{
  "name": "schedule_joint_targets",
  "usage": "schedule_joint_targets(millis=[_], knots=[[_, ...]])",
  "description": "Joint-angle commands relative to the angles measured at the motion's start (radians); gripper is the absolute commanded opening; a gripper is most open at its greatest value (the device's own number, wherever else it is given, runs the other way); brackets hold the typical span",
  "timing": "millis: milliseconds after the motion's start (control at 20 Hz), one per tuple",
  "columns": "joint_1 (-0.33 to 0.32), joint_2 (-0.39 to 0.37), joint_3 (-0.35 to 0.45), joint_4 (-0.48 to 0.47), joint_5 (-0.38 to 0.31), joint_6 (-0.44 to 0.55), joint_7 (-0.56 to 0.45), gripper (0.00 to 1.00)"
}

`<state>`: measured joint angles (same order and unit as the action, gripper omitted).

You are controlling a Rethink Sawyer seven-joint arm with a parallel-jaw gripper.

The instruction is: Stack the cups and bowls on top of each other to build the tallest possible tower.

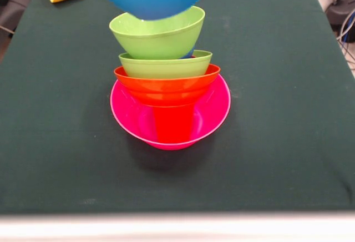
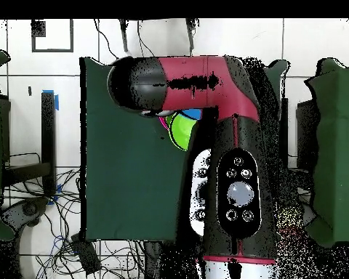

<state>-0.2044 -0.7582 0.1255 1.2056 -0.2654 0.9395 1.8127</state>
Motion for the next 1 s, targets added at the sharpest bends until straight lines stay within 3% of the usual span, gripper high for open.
schedule_joint_targets(millis=[50, 500, 1000], knots=[[0.029, 0.073, 0.038, 0.083, -0.087, -0.068, -0.047, 0.00], [0.032, 0.068, 0.025, 0.097, -0.087, -0.072, -0.057, 0.00], [0.003, 0.011, 0.025, 0.143, -0.075, -0.028, -0.116, 0.00]])
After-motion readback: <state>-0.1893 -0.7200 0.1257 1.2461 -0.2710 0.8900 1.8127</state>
